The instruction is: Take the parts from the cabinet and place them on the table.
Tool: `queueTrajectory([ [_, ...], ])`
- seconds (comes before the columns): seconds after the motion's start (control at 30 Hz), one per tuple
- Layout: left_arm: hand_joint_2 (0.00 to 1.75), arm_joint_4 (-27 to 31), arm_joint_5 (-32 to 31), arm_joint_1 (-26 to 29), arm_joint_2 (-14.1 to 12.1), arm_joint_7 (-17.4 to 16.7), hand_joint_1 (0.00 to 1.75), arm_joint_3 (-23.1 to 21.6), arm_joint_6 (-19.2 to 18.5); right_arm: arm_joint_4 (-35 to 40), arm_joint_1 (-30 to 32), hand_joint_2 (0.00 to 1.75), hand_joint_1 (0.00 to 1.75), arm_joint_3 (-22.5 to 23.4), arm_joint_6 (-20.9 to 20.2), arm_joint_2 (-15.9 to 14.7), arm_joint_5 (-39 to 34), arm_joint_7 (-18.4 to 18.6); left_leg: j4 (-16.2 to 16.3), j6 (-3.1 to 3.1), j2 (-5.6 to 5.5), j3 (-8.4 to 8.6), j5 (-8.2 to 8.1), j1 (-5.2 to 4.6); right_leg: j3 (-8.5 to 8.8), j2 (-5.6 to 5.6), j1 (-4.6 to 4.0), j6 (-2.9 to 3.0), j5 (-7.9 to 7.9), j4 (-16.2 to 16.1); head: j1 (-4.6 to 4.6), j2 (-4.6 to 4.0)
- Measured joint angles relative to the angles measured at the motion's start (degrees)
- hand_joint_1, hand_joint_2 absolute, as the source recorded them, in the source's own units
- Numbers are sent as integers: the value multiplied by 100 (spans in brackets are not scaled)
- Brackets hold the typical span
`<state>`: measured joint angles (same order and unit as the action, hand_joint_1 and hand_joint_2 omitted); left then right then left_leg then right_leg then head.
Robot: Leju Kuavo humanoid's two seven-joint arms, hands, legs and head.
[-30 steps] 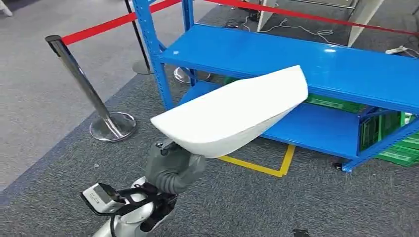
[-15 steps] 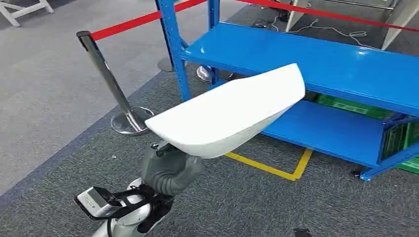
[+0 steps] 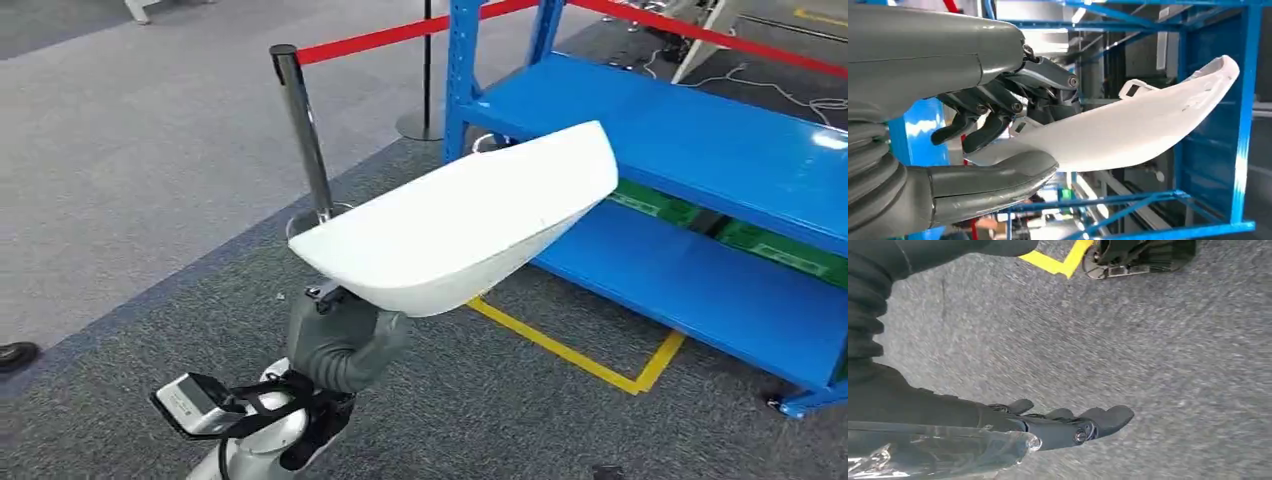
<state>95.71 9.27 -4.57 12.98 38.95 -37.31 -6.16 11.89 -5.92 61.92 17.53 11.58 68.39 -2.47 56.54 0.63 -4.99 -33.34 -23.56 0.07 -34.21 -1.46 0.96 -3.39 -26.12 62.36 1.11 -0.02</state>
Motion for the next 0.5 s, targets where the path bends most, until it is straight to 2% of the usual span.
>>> queueTrajectory([
  [0.03, 175, 0, 13, -3, 0, 0, 162, -2, 0, 0, -1, 175, 0, 0, -2, 0, -2, 0, 15, -39, -50, -21, -4, -11, 143, -263, 29, 5, -51, -282, 2, 0],
  [0.07, 175, 0, 17, -10, 0, 0, 162, -7, 0, 0, -4, 175, 0, 0, -2, 0, -2, 0, 67, -73, -124, -67, -5, -26, 199, -269, 41, 25, -53, -359, 9, 0],
  [0.17, 175, 0, 33, -9, -9, 0, 162, -5, 0, 0, -10, 175, 0, 4, -6, 0, -13, 4, 7, -190, -249, -119, 72, 21, 150, -128, -10, 125, -17, -326, 9, 0],
  [0.2, 175, 2, 33, -7, -13, 0, 162, -5, -4, 0, -13, 175, 0, 7, -13, 4, -15, 4, 20, -208, -222, -130, 45, 26, 159, -55, 31, 179, 14, -363, 9, 0],
  [0.23, 175, 2, 37, -12, -15, 0, 162, -4, -7, 0, -21, 175, 0, 7, -22, 4, -15, -2, 155, -244, 99, -189, -75, -20, 161, -11, 21, 202, 21, -371, 35, 0],
  [0.27, 175, 2, 37, -21, -15, 0, 162, -11, -11, 0, -18, 175, 0, 7, -28, 7, -15, -2, 484, -278, 292, -354, -284, -16, 156, 49, 15, 235, 17, -371, 90, 0],
  [0.3, 175, 2, 52, -22, -15, 0, 162, -18, -13, 0, -3, 175, 0, 9, -33, 7, -17, 0, 932, -298, 376, -572, -510, -11, 152, 125, 8, 242, 15, -371, 85, 0],
  [0.33, 175, 2, 55, -17, -26, 0, 162, -24, -15, 0, 16, 175, 0, 11, -33, 4, -17, 9, 1422, -311, 414, -812, -709, -8, 146, 213, 2, 249, 10, -371, 90, 0],
  [0.37, 175, 2, 61, -6, -33, 0, 162, -26, -15, 0, 23, 175, 0, 15, -31, 0, -20, 18, 1772, -316, 424, -990, -801, -3, 142, 303, -1, 255, 7, -370, 87, 0],
  [0.4, 175, 2, 68, 7, -39, 0, 162, -26, -15, 0, 20, 175, 0, 20, -31, -2, -20, 24, 1800, -313, 426, -1000, -739, -2, 144, 374, -3, 255, 6, -370, 90, 0],
  [0.43, 175, 2, 68, 15, -42, 0, 162, -29, -15, 0, 10, 175, 0, 22, -31, -2, -22, 24, 1592, -300, 431, -887, -557, -3, 145, 445, -7, 255, 3, -370, 92, 0],
  [0.47, 175, 2, 68, 15, -44, 0, 162, -31, -17, 0, -2, 175, 0, 24, -31, -2, -22, 24, 1207, -278, 454, -679, -329, -7, 153, 509, -13, 252, -1, -370, 87, 0],
  [0.5, 175, 2, 72, 14, -44, 0, 162, -33, -24, 0, -9, 175, 0, 24, -31, -2, -22, 24, 715, -248, 568, -398, -112, -19, 168, 565, -15, 243, -6, -370, 90, 0],
])
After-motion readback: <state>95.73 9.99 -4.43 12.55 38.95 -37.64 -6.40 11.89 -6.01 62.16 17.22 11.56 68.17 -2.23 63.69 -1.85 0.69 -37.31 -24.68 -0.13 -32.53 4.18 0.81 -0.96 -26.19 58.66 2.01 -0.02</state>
